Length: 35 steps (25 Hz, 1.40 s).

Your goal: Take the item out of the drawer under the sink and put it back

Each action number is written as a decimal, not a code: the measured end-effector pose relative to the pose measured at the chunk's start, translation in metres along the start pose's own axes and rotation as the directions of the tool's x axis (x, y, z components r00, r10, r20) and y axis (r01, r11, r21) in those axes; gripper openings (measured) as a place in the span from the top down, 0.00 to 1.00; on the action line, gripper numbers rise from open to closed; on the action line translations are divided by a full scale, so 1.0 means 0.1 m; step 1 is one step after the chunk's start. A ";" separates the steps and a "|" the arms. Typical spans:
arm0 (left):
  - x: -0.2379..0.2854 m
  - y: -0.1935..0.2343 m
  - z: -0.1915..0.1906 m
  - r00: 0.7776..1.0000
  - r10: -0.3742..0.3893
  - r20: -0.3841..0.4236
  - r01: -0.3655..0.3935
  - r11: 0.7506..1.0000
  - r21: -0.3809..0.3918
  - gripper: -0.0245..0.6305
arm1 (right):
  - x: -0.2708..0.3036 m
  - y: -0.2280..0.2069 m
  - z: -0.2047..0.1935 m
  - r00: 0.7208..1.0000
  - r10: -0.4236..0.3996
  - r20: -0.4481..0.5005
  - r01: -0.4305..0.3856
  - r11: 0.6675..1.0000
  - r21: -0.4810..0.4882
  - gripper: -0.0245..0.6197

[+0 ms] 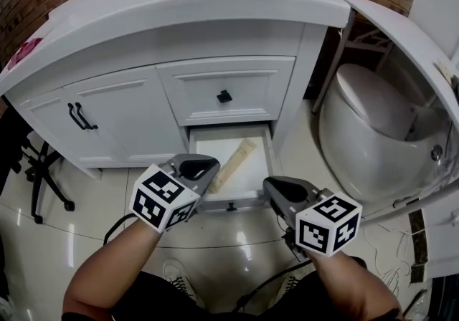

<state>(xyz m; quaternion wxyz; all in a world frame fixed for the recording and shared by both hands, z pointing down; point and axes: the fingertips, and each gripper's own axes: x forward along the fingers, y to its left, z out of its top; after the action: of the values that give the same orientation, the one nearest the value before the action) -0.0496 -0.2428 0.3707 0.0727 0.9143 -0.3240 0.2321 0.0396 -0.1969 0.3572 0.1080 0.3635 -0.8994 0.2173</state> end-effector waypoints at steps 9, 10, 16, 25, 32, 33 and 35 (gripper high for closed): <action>0.89 0.32 -0.28 0.974 -0.008 -0.225 0.034 0.994 0.108 0.86 | 0.01 -0.03 0.05 1.000 0.016 0.003 -0.016 1.000 0.010 0.96; 0.97 0.33 -0.31 0.969 -0.014 -0.247 0.042 0.993 0.112 0.85 | 0.01 -0.04 0.06 1.000 0.016 0.004 -0.016 1.000 0.011 0.96; 1.37 0.35 -0.60 0.924 -0.063 -0.376 0.104 0.991 0.089 0.82 | 0.02 -0.04 0.05 1.000 0.025 -0.006 -0.025 1.000 0.014 0.96; 1.58 0.41 -1.04 0.839 -0.086 -0.537 0.137 0.989 0.055 0.76 | 0.00 -0.06 0.06 0.999 0.036 -0.003 -0.036 0.999 0.037 0.96; 1.61 0.37 -1.22 0.799 -0.123 -0.588 0.148 0.989 -0.006 0.77 | -0.01 -0.01 0.07 0.999 0.053 0.004 -0.053 0.998 0.043 0.96; 1.61 0.37 -1.20 0.801 -0.125 -0.586 0.149 0.989 -0.007 0.79 | -0.01 0.00 0.08 0.999 0.054 0.006 -0.054 0.998 0.044 0.96; 1.62 0.37 -1.17 0.806 -0.120 -0.579 0.145 0.989 -0.004 0.86 | -0.01 0.01 0.08 0.998 0.057 0.006 -0.058 0.997 0.046 0.96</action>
<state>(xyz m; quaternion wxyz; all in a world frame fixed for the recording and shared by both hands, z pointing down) -0.0066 -0.3285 0.5496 0.1651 0.8224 -0.2173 0.4992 0.0396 -0.1992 0.3497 0.0913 0.3403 -0.9045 0.2403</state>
